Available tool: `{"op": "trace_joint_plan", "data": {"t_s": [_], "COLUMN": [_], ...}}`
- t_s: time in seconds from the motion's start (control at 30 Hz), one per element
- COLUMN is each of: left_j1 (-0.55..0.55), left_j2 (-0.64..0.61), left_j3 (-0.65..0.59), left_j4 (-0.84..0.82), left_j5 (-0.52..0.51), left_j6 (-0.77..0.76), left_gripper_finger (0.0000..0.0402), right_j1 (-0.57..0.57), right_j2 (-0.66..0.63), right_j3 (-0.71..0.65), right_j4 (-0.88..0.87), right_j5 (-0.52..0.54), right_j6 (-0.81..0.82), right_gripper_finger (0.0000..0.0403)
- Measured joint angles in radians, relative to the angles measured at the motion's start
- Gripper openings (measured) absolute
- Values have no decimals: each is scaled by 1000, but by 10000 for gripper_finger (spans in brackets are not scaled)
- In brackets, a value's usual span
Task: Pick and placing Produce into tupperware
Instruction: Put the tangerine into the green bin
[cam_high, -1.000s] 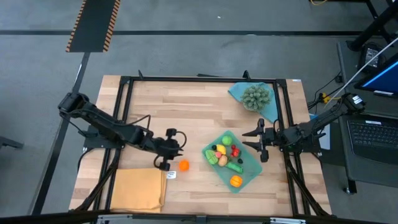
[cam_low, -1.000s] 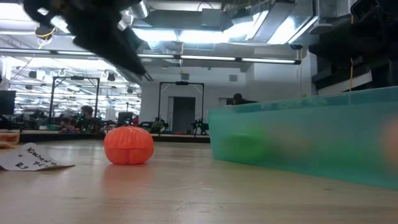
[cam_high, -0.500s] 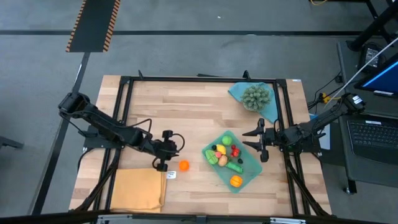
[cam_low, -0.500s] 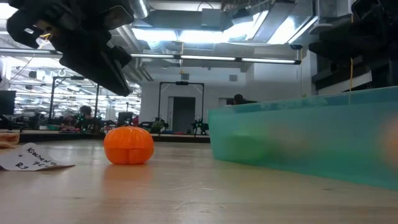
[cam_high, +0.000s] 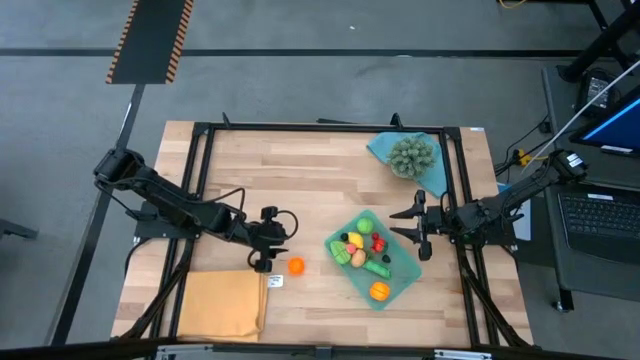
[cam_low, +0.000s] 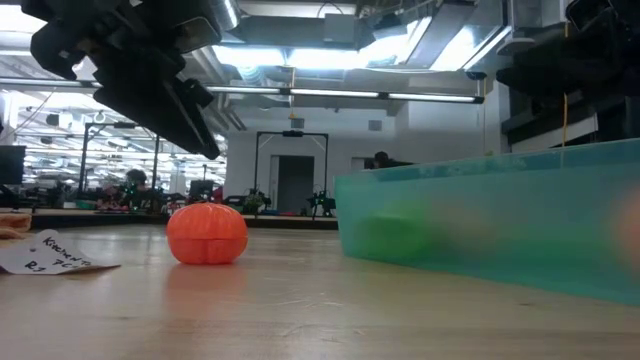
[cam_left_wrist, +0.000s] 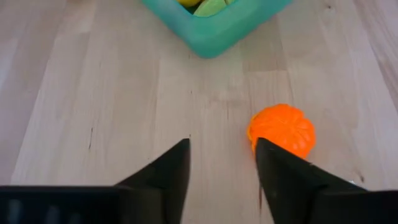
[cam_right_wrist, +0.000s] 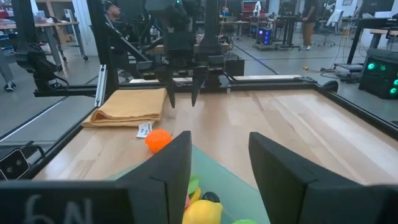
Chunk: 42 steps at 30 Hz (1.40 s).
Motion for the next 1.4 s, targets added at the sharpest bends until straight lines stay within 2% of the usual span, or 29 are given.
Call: {"op": "trace_joint_plan", "data": {"t_s": [0.23,0.43,0.73,0.83,1.0,1.13,1.4], "left_j1": [0,-5,-4,-10,-32,-63,-89], "left_j2": [0,1,1,1,8,58,253], "left_j3": [0,0,7,33,106,175,351], "left_j4": [-3,-3,-5,-9,-108,-169,-360], "left_j5": [-3,-3,-1,31,34,33,25], "left_j6": [34,91,92,92,41,5,-88], "left_gripper_finger": [257,300,299,298,298,298,298], "right_j1": [0,0,0,0,0,0,0], "right_j2": [0,0,0,0,0,0,0], "right_j3": [0,0,0,0,0,0,0], "right_j4": [0,0,0,0,0,0,-1], "right_j5": [0,0,0,0,0,0,-1], "right_j6": [0,1,1,1,1,1,55], "right_gripper_finger": [163,163,163,163,163,163,163]}}
